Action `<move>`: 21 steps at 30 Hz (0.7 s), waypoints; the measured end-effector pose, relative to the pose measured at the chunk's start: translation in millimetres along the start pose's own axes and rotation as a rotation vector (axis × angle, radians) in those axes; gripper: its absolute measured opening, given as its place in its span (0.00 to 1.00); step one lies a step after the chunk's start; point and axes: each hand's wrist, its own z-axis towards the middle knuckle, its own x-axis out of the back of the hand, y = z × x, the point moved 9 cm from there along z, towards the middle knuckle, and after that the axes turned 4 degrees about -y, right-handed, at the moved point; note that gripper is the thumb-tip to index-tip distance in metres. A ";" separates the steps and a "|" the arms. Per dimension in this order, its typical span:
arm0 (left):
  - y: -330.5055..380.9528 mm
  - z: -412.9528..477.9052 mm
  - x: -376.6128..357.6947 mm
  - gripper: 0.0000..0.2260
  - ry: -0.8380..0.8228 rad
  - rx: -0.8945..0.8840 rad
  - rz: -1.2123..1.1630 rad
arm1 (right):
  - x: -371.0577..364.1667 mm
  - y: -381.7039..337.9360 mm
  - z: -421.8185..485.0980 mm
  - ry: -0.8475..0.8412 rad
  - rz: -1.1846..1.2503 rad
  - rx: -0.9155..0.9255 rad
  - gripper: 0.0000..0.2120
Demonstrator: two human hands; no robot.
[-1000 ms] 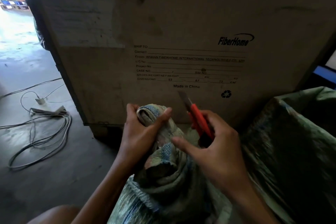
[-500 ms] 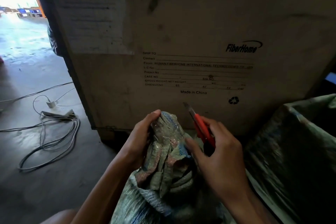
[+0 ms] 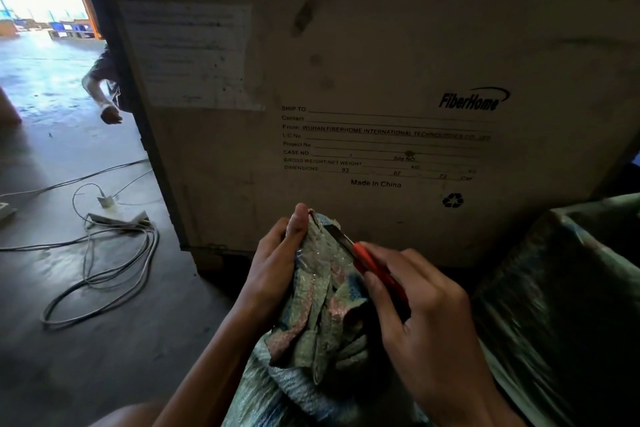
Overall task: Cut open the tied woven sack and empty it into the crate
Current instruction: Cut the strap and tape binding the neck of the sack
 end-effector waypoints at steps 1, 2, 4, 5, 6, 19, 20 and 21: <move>0.2 -0.7 -2.0 0.47 -0.002 -0.008 -0.004 | 0.3 -0.6 0.0 0.004 0.000 0.001 0.17; 0.7 -1.1 -4.0 0.47 -0.005 -0.020 -0.002 | 0.5 -1.0 0.1 0.007 0.000 0.002 0.17; 1.0 -0.8 -6.7 0.47 -0.010 -0.041 0.011 | 0.8 -1.5 0.2 0.011 -0.002 0.003 0.17; 1.0 -0.6 -7.1 0.48 -0.008 -0.047 0.017 | 1.0 -1.4 0.3 0.012 -0.003 0.003 0.17; 0.6 -0.1 -7.1 0.48 -0.006 -0.049 0.023 | 1.3 -1.1 0.3 0.011 -0.004 0.001 0.17; -5.4 5.4 -1.0 0.41 0.036 -0.066 0.063 | -1.6 -3.8 0.9 -0.052 -0.064 0.013 0.18; -5.2 5.3 0.0 0.41 0.045 -0.074 0.064 | -1.7 -4.0 1.1 -0.061 -0.068 0.012 0.18; -5.3 5.5 1.3 0.40 0.054 -0.081 0.063 | -2.0 -3.8 1.3 -0.071 -0.072 0.007 0.19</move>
